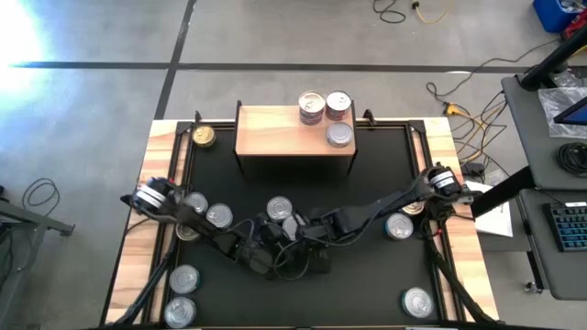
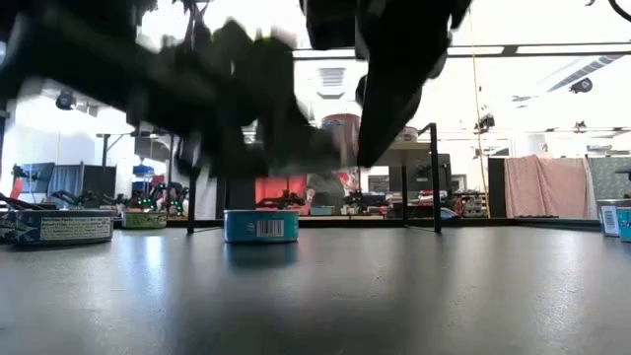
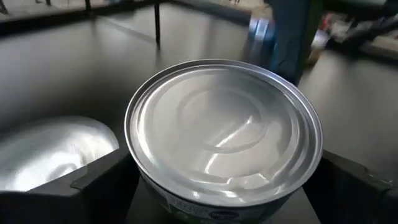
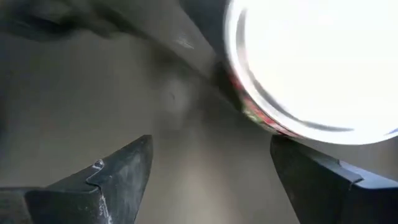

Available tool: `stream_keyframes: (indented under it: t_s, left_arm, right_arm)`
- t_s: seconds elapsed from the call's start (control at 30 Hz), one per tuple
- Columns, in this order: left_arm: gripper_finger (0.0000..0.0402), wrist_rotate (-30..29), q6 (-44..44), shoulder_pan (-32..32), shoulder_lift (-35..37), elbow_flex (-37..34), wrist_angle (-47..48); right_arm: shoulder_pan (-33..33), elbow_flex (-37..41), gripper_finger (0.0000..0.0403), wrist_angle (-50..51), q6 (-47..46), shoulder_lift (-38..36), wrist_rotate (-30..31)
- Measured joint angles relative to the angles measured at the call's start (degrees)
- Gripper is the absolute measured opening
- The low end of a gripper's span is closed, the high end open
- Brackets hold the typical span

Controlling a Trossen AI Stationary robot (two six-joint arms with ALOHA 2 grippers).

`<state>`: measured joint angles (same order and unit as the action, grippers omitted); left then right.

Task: Stack canned seafood by type on shelf
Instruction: Stack the white-green tuna can on top of the other green tuna can on the shelf

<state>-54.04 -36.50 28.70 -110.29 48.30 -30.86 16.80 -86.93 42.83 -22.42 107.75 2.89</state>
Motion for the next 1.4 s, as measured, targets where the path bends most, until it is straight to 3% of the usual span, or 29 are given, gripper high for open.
stream_keyframes:
  t_s: [0.1, 0.27, 0.5, 0.67, 0.87, 1.0, 1.17, 1.23, 1.4]
  left_arm:
    - [0.0372, 3.36, -0.53, 0.29, 7.62, 0.17, 4.65]
    - [0.0373, 13.06, 5.81, -2.70, 20.97, 0.08, 14.20]
    - [0.0373, 28.33, 16.02, -14.68, 35.06, -0.01, 24.12]
    - [0.0373, 37.33, 21.14, -23.23, 38.93, -0.03, 25.41]
    - [0.0373, 44.12, 26.06, -30.29, 36.25, 4.23, 30.01]
    - [0.0373, 47.45, 30.90, -32.45, 30.23, 13.74, 38.33]
    - [0.0373, 47.63, 36.34, -34.76, 19.81, 27.86, 45.34]
    - [0.0373, 46.71, 37.83, -35.73, 15.54, 32.80, 46.34]
    - [0.0373, 45.65, 38.85, -38.17, 6.06, 43.40, 49.25]
  right_arm:
    - [-0.06, -0.64, 0.0310, 2.05, -2.82, -3.70, 1.78]
    - [-0.24, -1.58, 0.0292, 3.05, -2.90, -12.62, 11.45]
    - [-3.63, -1.73, 0.0240, 7.79, -7.79, -24.64, 22.07]
    - [-5.88, -1.54, 0.0199, 10.27, -10.52, -31.85, 29.70]
    - [-7.92, -1.19, 0.0163, 12.63, -16.14, -36.39, 34.40]
    - [-10.67, -1.12, 0.0144, 19.93, -22.76, -37.23, 37.24]
    - [-18.06, -1.05, 0.0135, 31.82, -31.15, -37.28, 36.01]
    - [-20.64, -1.00, 0.0138, 33.44, -30.20, -37.26, 34.16]
    - [-23.99, -0.52, 0.0154, 27.97, -17.25, -36.82, 29.14]
